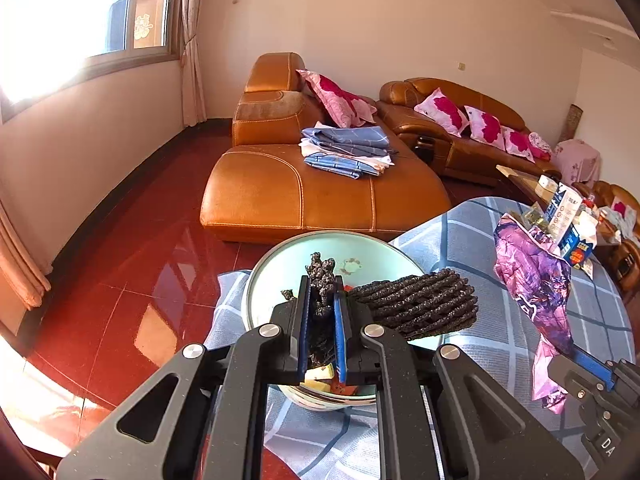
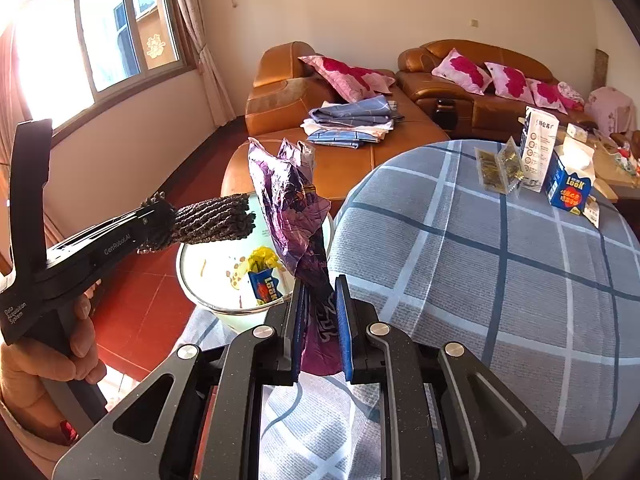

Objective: Collect trash
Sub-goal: 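Carry the scouring pad and purple wrapper over the green bin with both grippers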

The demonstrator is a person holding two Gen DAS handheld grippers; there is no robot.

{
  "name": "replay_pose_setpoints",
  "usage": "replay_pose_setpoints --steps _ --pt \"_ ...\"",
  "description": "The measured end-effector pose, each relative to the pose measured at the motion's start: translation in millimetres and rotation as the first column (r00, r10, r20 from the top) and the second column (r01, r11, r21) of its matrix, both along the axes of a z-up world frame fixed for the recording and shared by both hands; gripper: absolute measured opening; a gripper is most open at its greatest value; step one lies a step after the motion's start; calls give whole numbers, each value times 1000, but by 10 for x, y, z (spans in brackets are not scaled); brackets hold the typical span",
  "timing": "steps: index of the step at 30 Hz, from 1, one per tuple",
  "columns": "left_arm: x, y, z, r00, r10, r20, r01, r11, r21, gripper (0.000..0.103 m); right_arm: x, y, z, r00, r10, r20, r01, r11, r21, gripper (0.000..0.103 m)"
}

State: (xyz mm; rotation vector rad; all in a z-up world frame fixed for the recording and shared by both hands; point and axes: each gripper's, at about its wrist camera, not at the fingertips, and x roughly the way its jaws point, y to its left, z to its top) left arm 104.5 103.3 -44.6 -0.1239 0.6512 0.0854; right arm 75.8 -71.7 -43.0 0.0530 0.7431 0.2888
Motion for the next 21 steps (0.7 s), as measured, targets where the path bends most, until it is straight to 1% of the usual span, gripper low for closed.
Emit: replay_pose_setpoints --steps 3,7,21 --pt "8 58 2 1000 25 1 -25 1000 12 10 28 53 4 1000 8 1 -8 1000 5 16" --pt "26 121 -10 999 43 -6 -43 999 11 10 83 123 0 1000 17 -2 -17 1000 10 16" --pt "127 153 -68 998 58 -32 -58 998 15 10 267 294 -45 999 36 -22 -35 999 23 16"
